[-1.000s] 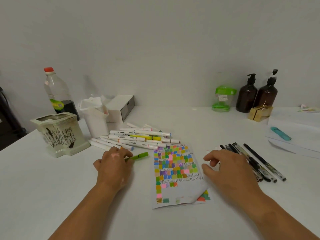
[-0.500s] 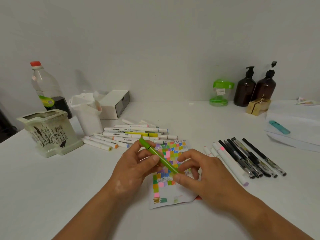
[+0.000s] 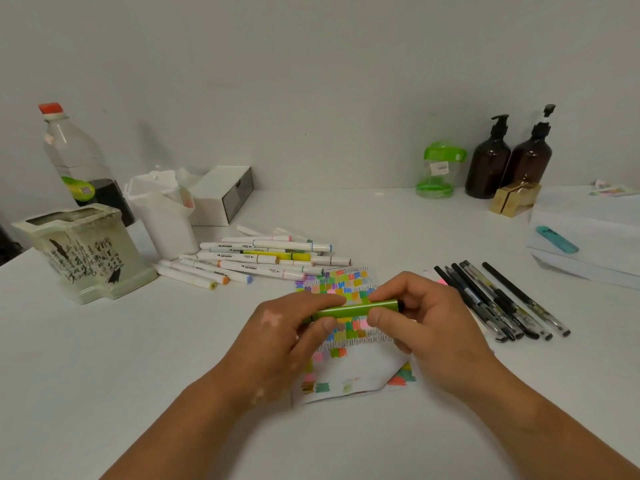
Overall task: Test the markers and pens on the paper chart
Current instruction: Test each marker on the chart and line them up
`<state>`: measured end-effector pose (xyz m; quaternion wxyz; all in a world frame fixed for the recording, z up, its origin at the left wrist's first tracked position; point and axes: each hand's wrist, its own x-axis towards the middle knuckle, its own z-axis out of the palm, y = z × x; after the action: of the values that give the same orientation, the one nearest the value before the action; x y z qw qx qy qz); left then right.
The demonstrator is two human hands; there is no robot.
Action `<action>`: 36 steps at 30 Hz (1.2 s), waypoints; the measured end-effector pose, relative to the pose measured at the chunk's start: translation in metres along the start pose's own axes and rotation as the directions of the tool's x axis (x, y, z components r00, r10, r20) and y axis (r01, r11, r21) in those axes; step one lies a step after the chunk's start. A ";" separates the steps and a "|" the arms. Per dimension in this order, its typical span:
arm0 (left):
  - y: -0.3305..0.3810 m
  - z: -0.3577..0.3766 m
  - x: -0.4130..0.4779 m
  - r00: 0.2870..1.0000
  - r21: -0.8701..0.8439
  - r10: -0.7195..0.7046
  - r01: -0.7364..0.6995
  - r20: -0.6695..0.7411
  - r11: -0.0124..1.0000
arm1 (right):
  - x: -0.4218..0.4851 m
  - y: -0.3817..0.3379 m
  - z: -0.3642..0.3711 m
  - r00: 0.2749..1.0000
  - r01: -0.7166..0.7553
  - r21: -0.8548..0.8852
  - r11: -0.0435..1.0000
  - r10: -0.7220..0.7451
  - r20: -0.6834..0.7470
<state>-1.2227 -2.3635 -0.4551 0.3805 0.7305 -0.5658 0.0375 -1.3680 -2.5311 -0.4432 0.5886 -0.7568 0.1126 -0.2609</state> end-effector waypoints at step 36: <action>-0.021 0.018 -0.006 0.904 0.308 -0.296 0.199 0.309 0.930 | -0.005 0.008 0.013 0.952 -0.293 -0.248 0.923 0.305 0.009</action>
<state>-1.2139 -2.3678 -0.4813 0.1727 0.8366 -0.5157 -0.0657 -1.3641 -2.5203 -0.4548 0.5268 -0.8031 0.2439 -0.1342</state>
